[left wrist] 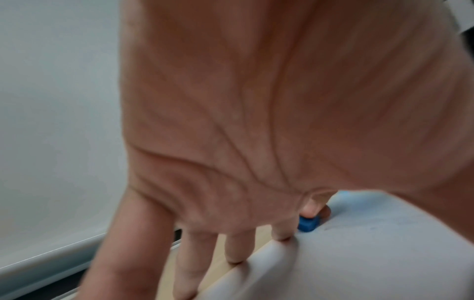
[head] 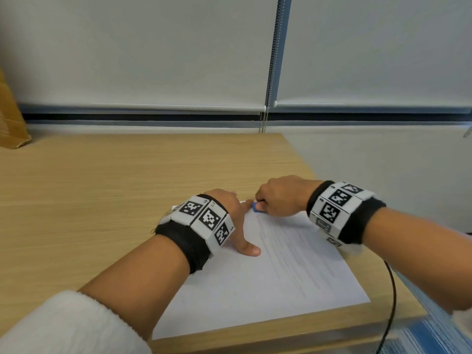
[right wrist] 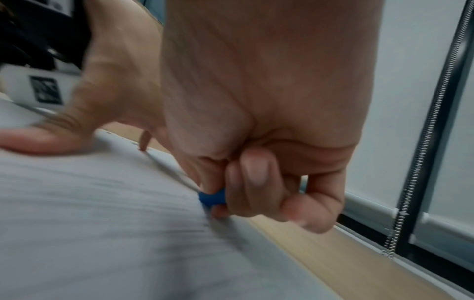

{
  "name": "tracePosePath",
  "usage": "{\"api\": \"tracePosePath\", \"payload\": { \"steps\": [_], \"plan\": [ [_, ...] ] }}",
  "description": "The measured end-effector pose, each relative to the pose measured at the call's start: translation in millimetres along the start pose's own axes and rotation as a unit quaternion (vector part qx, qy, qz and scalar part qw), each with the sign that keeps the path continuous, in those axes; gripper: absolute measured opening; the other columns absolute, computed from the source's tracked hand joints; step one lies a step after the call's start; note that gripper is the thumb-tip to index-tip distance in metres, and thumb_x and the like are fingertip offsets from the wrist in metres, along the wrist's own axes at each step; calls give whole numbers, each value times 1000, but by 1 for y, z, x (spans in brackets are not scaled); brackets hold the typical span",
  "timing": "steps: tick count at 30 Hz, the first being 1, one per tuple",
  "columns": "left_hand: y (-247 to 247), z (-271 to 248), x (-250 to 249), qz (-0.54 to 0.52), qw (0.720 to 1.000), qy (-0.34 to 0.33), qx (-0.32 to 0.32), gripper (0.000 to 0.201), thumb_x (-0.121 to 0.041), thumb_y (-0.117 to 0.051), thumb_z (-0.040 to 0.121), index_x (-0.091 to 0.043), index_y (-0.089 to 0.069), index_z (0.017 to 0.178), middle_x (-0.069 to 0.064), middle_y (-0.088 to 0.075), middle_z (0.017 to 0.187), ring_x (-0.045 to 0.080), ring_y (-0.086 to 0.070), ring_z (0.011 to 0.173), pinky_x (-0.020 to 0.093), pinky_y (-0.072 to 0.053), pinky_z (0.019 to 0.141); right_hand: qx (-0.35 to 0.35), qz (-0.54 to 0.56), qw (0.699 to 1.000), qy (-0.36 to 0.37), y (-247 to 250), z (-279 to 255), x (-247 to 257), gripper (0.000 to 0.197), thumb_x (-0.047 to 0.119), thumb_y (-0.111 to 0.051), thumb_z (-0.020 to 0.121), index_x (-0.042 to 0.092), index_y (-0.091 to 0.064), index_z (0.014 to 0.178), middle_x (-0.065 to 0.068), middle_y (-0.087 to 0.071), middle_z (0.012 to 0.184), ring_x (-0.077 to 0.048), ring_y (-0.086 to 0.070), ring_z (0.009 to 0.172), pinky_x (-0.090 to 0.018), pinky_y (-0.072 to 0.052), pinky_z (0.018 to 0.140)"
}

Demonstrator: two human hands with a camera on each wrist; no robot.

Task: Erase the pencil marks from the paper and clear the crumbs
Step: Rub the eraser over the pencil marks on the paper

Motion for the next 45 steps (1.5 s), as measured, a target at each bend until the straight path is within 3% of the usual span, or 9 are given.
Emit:
{"api": "tracePosePath", "payload": {
  "steps": [5, 15, 21, 26, 30, 33, 36, 41, 45],
  "plan": [
    [-1, -2, 0, 5, 1000, 5, 8, 115, -79, -56, 71, -37, 14, 151, 1, 11, 163, 28, -28, 142, 40, -36, 104, 72, 5, 997, 40, -7, -20, 10, 31, 44, -35, 99, 20, -54, 89, 8, -50, 74, -14, -49, 68, -31, -37, 64],
    [1, -4, -1, 4, 1000, 7, 11, 114, -79, -56, 72, -37, 14, 152, 1, 6, 163, 28, -28, 142, 41, -38, 103, 71, 14, 997, 31, -7, -19, 7, 33, 44, -36, 99, 19, -56, 89, 6, -52, 76, -16, -50, 70, -30, -37, 61],
    [-1, -2, 0, 5, 1000, 5, -2, 114, -80, -57, 70, -37, 11, 152, 4, -10, 162, 27, -36, 137, 40, -41, 98, 9, 8, 999, -31, -3, -3, -3, 32, 44, -33, 100, 18, -48, 88, 4, -46, 75, -22, -49, 79, -33, -39, 70],
    [-2, -1, 0, 6, 1000, 5, -6, 114, -80, -55, 71, -36, 12, 153, 5, -12, 161, 28, -34, 138, 39, -40, 98, 66, 12, 998, 18, -8, -18, 6, 34, 43, -37, 98, 18, -56, 89, 6, -52, 74, -15, -50, 68, -30, -36, 61],
    [-3, 1, 1, -1, 1000, 7, -9, 114, -79, -56, 72, -36, 11, 153, 5, -18, 160, 28, -36, 137, 37, -40, 96, -6, 29, 999, -34, -5, -5, -6, 35, 45, -34, 99, 18, -52, 87, 4, -51, 78, -22, -52, 80, -34, -40, 69],
    [-3, 4, 0, 3, 1000, 3, -7, 115, -80, -56, 71, -36, 12, 153, 5, -20, 160, 28, -37, 136, 30, -43, 79, 9, 40, 999, -13, -13, -10, -2, 33, 42, -35, 99, 18, -50, 82, 4, -49, 73, -19, -50, 71, -33, -40, 65],
    [-4, 9, 2, 5, 1000, 2, -13, 115, -81, -55, 70, -36, 12, 153, 5, -22, 159, 28, -39, 135, 22, -26, 57, 45, 19, 999, 17, -11, -18, 4, 32, 43, -36, 99, 22, -49, 79, 7, -50, 72, -16, -49, 68, -32, -39, 64],
    [-5, 6, 1, 5, 1000, 6, -22, 115, -81, -56, 69, -37, 10, 153, 4, -20, 160, 28, -37, 137, 38, -41, 96, -15, 59, 997, -41, -9, -5, -10, 33, 44, -36, 99, 19, -51, 82, 2, -51, 80, -23, -51, 81, -32, -38, 69],
    [-3, 4, 0, 10, 1000, 3, -15, 115, -81, -56, 70, -36, 10, 153, 5, -20, 160, 28, -38, 136, 38, -40, 97, 20, 21, 1000, 6, -14, -17, 0, 30, 41, -36, 99, 20, -50, 82, 7, -47, 71, -20, -49, 71, -31, -36, 63]
  ]
}}
Point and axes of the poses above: each hand's wrist, its own z-axis towards the middle knuckle, its own y-axis out of the back of the hand, x = y × z, the point moved 4 cm from there along z, towards the middle knuckle
